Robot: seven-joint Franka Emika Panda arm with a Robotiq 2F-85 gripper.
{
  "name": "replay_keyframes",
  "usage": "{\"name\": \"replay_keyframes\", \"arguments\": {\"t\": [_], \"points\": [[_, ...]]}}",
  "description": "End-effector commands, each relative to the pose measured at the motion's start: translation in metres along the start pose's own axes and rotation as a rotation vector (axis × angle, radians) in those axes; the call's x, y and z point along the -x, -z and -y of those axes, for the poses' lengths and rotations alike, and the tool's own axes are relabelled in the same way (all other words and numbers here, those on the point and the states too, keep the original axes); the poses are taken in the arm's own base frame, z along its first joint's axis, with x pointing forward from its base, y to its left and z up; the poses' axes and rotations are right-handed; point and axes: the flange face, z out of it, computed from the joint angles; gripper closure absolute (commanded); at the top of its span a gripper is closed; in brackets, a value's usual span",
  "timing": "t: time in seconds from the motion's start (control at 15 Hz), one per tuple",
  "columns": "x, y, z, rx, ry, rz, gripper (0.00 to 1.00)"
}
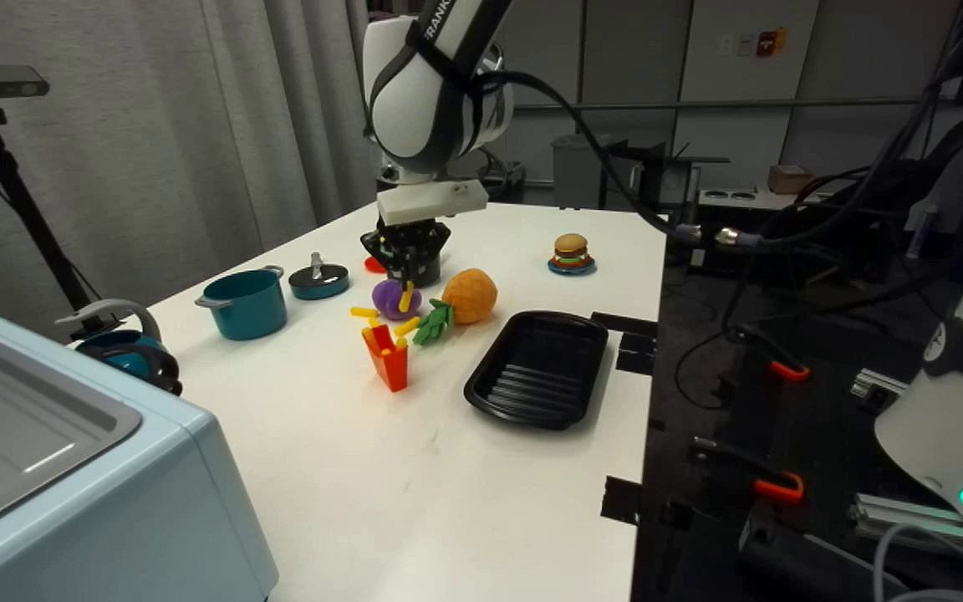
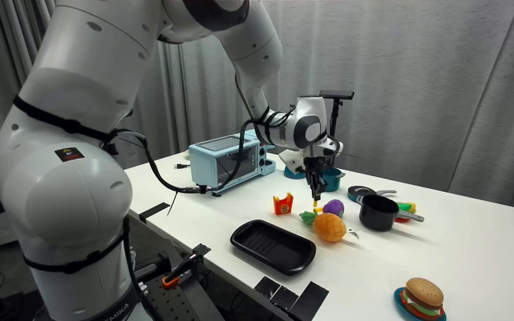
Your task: Remove three yellow objects from the orange bowl
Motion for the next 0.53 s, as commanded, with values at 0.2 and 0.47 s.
{"name": "replay_keyframes", "arguments": {"t": [0.2, 0.47], "points": [[0.001, -0.030, 0.013, -0.009, -0.057, 0.068, 0.96], [0.017, -0.042, 0.037, -0.033, -0.050, 0.099, 0.96]]}}
